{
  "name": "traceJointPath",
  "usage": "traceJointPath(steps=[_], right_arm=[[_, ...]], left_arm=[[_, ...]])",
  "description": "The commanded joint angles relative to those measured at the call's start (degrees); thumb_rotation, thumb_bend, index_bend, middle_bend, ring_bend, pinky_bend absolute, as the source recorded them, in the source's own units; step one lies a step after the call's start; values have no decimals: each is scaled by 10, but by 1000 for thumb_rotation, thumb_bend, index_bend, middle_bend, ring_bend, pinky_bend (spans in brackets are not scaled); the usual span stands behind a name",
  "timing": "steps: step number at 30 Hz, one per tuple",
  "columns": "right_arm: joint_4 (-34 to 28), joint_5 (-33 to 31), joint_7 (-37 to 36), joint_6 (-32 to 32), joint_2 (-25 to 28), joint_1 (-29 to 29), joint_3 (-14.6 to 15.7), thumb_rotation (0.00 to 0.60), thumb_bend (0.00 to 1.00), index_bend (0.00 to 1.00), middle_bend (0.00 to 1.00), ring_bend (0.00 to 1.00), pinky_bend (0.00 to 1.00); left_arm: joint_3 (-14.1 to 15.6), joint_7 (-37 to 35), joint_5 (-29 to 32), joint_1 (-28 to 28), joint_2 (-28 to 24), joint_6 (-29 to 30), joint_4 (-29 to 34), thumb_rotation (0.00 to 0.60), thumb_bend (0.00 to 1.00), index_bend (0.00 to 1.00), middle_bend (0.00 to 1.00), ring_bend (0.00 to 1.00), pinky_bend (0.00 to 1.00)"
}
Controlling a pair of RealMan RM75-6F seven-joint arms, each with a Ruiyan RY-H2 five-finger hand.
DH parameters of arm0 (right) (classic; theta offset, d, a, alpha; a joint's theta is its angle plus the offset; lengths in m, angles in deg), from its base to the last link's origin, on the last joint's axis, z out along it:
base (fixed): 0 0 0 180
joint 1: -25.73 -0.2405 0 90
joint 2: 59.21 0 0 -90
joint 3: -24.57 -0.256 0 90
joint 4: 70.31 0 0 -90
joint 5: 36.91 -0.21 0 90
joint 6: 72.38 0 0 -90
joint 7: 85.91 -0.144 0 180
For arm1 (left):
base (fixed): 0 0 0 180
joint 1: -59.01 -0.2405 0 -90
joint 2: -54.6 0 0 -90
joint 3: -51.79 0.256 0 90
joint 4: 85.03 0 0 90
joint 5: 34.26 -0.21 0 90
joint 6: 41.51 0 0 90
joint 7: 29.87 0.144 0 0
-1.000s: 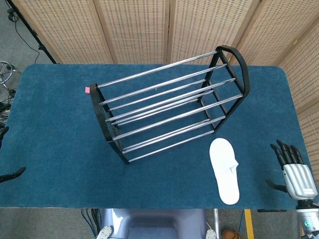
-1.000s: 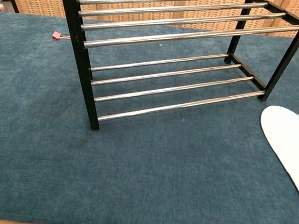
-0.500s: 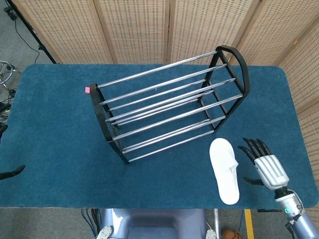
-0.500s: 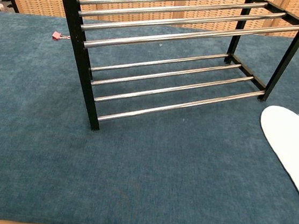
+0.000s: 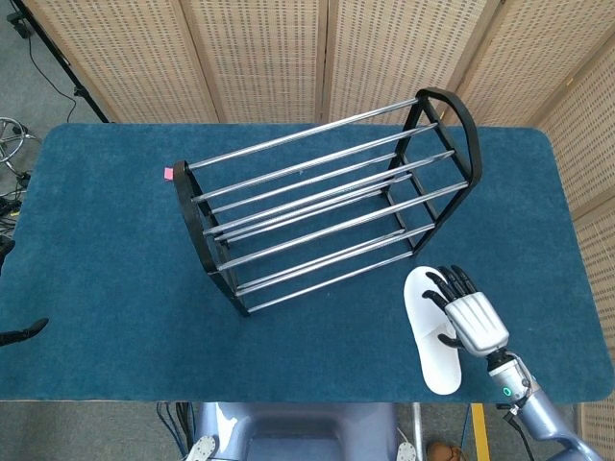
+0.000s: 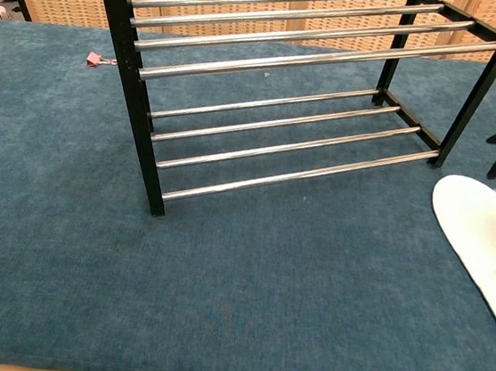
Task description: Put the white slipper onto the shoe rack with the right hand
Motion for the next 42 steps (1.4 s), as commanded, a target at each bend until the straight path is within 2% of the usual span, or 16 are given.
traceJointPath(steps=[1, 9, 19, 22, 26, 30, 38, 42], right_arm=[[19, -4, -4, -6, -12, -6, 2, 600, 0, 275, 134, 18, 62], [68, -15, -7, -5, -43, -10, 2, 600, 0, 312, 206, 119, 209], [106, -43, -26, -14, -72, -14, -2, 600, 7, 356, 271, 204, 324], [117, -47, -29, -11, -83, -15, -4, 600, 55, 377, 306, 247, 370], [130, -47, -45, -5, -95, -17, -4, 600, 164, 471, 375, 318, 452], [154, -40, -61, 9, -111, -20, -4, 600, 285, 523, 439, 378, 515], [202, -28, -90, 40, -143, -24, -4, 600, 479, 608, 511, 446, 579], [219, -26, -99, 47, -153, -25, -2, 600, 508, 612, 515, 450, 612]], left_arm=[[0, 0, 1, 1, 0, -1, 0, 600, 0, 0, 0, 0, 0], [1, 8, 2, 3, 1, -5, 4, 600, 0, 0, 0, 0, 0], [-1, 2, 8, 4, 0, -8, 6, 600, 0, 0, 0, 0, 0], [-3, -5, 14, 3, -3, -8, 5, 600, 0, 0, 0, 0, 0], [-4, -13, 15, 2, -6, -9, 3, 600, 0, 0, 0, 0, 0], [-5, -22, 16, 1, -8, -9, 1, 600, 0, 0, 0, 0, 0], [-5, -29, 19, 0, -11, -10, -1, 600, 0, 0, 0, 0, 0], [-5, -29, 19, -1, -11, -10, -2, 600, 0, 0, 0, 0, 0]])
